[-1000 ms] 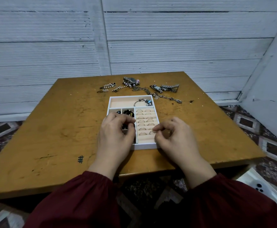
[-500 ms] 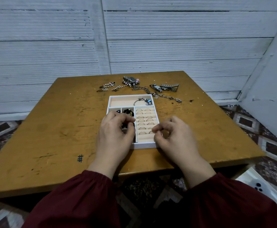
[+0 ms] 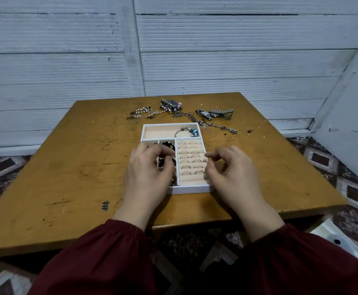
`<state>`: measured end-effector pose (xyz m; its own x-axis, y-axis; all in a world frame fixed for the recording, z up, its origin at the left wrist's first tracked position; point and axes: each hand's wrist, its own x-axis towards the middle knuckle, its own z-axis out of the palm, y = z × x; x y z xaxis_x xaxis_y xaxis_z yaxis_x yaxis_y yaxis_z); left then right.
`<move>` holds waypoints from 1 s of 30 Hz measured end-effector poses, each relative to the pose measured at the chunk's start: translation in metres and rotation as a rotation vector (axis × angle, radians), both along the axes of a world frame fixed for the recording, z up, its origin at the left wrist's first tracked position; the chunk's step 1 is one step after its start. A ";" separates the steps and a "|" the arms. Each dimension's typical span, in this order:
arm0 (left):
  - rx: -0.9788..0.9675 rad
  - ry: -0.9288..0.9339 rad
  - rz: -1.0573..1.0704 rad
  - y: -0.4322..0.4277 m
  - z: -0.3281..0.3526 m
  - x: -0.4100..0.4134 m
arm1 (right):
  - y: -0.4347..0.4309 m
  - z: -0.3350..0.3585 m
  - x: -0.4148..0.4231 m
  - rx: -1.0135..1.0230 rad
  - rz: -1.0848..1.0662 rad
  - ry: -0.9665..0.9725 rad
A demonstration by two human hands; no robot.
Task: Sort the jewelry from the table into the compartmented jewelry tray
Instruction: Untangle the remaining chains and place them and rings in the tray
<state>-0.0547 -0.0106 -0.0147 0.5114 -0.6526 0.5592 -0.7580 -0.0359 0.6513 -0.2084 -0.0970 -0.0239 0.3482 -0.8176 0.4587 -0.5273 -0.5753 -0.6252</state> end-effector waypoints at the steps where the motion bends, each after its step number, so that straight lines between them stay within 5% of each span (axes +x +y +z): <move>1: -0.005 0.005 0.002 -0.001 0.001 0.001 | -0.002 0.001 0.000 -0.007 -0.007 -0.006; 30: -0.011 0.084 0.047 -0.093 0.028 0.118 | -0.107 0.063 0.100 -0.061 0.119 -0.044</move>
